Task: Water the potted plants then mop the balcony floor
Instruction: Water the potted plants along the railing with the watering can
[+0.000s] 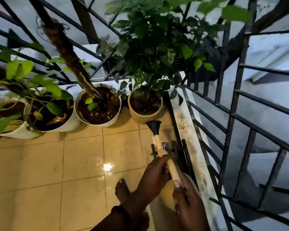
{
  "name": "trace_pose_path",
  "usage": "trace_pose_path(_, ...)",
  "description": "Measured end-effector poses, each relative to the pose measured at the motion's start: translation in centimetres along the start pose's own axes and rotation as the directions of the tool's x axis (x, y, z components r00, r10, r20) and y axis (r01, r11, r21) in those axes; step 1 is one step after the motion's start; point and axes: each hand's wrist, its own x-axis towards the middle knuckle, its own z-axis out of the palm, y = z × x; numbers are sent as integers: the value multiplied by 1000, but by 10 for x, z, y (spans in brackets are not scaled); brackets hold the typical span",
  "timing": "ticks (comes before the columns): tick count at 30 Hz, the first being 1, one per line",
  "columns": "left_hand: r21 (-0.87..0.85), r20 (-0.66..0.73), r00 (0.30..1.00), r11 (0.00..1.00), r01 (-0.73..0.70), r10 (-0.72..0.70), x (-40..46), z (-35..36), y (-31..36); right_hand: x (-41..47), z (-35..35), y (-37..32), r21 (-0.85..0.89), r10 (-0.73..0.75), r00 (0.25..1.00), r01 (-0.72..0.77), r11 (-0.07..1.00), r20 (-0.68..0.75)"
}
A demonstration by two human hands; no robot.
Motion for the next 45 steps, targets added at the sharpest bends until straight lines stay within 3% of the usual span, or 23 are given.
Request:
trace_pose_path(4,30,-47,999,999,14,-13,41,-16,-8,39,4,-29,-131,-62,998,63,989,14)
trace_pose_path(9,108,-165,986,994,14,4,92,-27,-16,84,6,-71,-355,-260,965,239,904,-14)
trace_pose_path(15,-146,-205,970,984,100,-129,144,-28,-21,139,10,-102,-587,-384,923,330,739,35)
trace_pose_path(18,-394,-188,954,908,147,-235,158,-25,-25,159,11,-111,-618,-362,926,345,707,104)
trace_pose_path(22,-514,-184,929,837,187,-321,171,-22,-26,173,13,-121,-663,-339,925,364,655,172)
trace_pose_path(32,-487,-168,937,852,193,-308,203,-16,-30,204,11,-134,-758,-280,934,345,553,220)
trace_pose_path(38,-590,-161,930,787,179,-332,220,-5,-29,221,2,-130,-768,-288,929,356,532,231)
trace_pose_path(45,-593,-200,914,786,174,-354,229,4,-31,231,-6,-126,-747,-315,920,378,547,234)
